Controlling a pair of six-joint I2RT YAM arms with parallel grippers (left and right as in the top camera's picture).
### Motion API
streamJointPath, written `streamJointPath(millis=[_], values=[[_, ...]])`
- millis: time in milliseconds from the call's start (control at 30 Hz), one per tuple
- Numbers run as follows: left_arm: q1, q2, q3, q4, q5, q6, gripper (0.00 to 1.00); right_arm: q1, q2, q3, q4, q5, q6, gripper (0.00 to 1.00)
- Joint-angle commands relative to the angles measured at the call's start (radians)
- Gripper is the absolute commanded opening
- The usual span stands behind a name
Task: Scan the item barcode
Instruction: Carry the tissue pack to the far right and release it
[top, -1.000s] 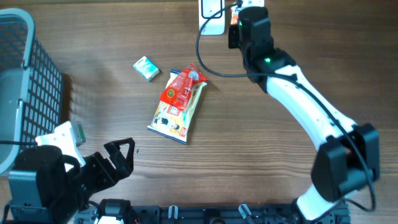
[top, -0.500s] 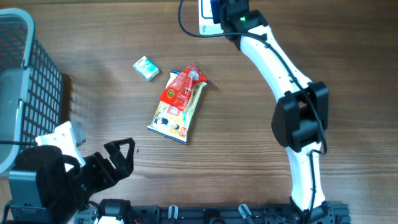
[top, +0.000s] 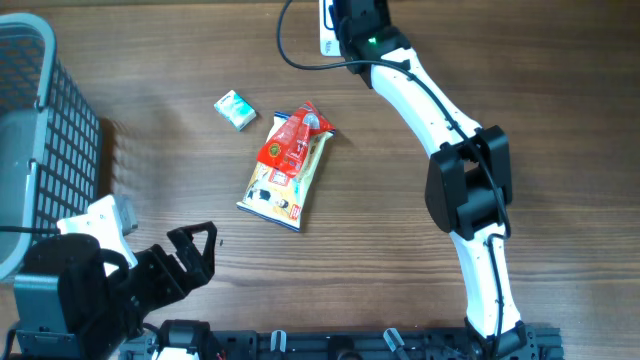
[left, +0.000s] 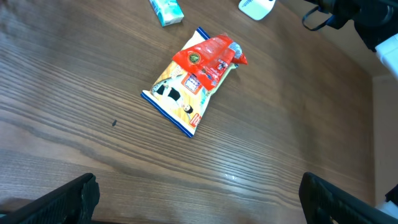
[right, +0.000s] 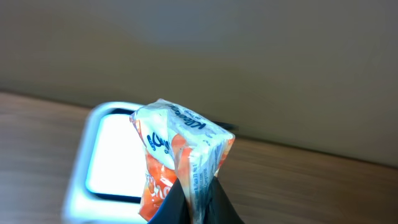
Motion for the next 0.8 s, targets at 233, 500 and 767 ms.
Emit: streamJointPath(millis=[233, 500, 767], values=[[0.001, -0.003, -0.004, 0.002, 0.001, -0.006, 1.00, -0.323, 0.032, 0.026, -0.425, 0.373, 0.256, 0.04], [0.001, -0.003, -0.004, 0.002, 0.001, -0.006, 1.00, -0.718, 0.034, 0.024, -0.741, -0.112, 0.558, 0.04], [0.001, -0.003, -0.004, 0.002, 0.001, -0.006, 1.00, -0.937, 0.034, 0.024, -0.787, -0.317, 0.551, 0.04]])
